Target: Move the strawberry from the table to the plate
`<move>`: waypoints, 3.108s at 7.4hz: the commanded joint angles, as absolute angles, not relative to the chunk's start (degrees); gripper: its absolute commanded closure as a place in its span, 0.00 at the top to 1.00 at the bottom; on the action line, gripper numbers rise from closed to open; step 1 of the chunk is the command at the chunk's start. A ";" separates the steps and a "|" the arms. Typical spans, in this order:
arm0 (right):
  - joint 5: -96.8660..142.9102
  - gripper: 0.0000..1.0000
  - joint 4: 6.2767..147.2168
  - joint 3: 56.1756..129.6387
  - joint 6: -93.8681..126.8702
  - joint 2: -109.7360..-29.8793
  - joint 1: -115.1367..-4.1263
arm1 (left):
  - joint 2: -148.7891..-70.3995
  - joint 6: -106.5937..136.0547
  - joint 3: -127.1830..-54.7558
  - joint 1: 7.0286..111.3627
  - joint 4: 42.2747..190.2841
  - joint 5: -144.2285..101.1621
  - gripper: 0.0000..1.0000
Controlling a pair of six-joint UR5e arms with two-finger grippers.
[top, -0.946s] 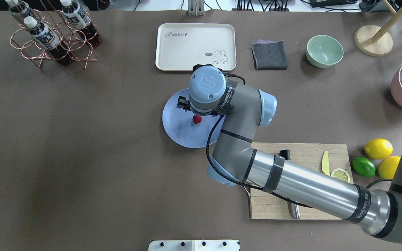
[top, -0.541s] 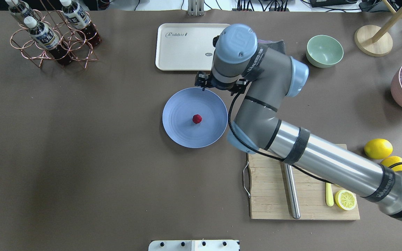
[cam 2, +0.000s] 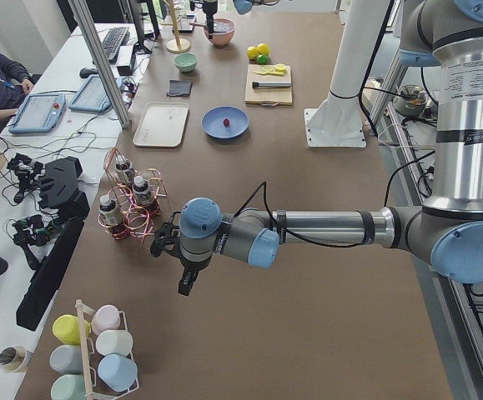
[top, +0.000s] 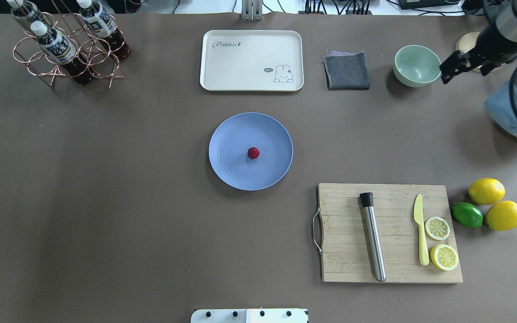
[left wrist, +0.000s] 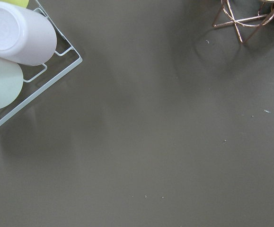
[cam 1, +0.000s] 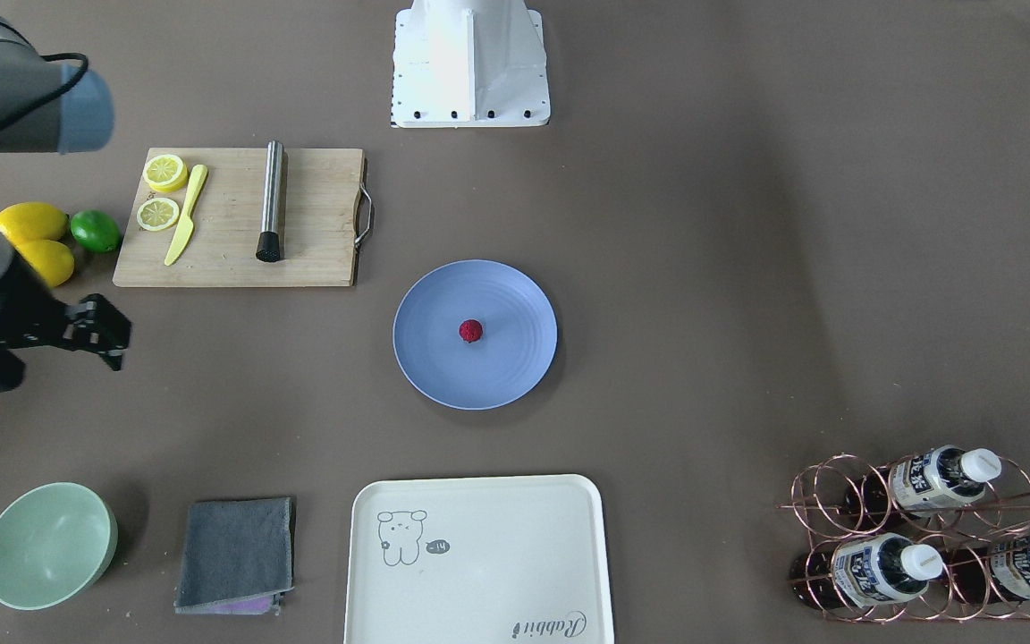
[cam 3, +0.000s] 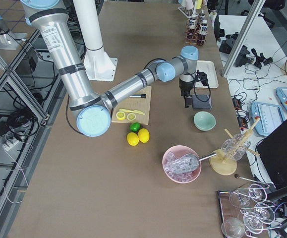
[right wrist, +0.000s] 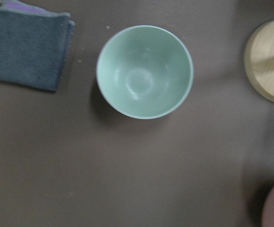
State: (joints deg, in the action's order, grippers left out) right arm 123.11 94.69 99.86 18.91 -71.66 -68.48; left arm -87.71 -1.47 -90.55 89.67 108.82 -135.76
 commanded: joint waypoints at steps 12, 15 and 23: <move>130.52 1.00 93.87 88.24 -11.71 -88.68 -93.60 | -85.16 -1.23 -87.63 90.70 108.81 -136.93 0.98; 130.52 1.00 93.87 88.42 -11.60 -88.51 -93.52 | -86.04 -1.14 -89.90 90.79 102.17 -136.85 0.98; 130.87 1.00 93.87 88.50 -11.78 -88.68 -93.43 | -85.17 -1.05 -90.79 90.79 98.35 -136.58 0.99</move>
